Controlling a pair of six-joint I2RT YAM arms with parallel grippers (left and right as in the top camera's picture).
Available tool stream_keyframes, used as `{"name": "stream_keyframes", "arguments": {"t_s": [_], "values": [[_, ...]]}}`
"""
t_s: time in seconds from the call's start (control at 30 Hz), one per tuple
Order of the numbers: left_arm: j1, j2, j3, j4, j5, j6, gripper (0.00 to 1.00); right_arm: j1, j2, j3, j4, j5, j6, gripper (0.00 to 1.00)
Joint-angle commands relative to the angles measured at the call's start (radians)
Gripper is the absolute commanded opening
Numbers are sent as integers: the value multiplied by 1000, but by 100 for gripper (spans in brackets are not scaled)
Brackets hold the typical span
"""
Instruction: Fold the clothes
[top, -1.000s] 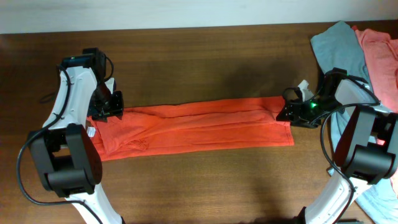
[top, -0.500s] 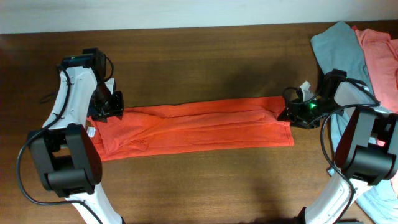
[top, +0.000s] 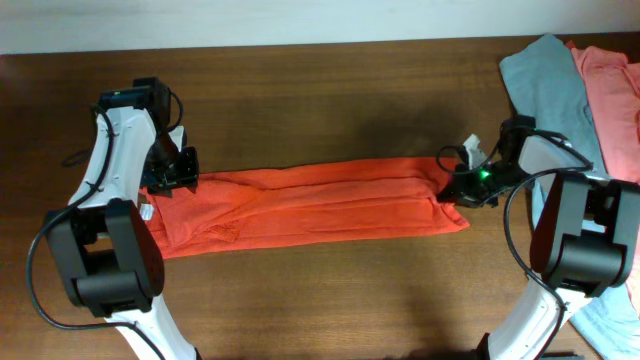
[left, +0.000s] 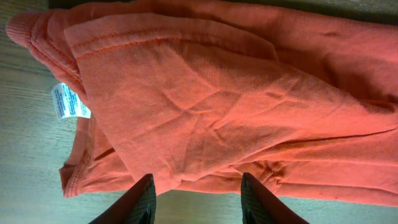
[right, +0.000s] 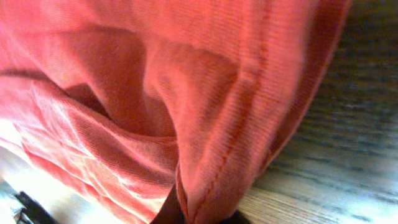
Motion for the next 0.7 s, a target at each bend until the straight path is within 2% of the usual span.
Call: {"name": "stream_keyframes", "arguments": {"t_s": [0.0,0.23,0.4,0.67], "values": [[-1,-19,8,-5,7,5,44,-14,24,-3,1,99,50,4],[-1,-19,8,-25,7,28,43,-106,17,117,-87,216,100,4],[2,-19,9,-38,-6,27,43,-147,14,259,-223,291,103,4],[3,-19,9,-38,-8,27,43,-51,12,442,-437,371,124,4]]}}
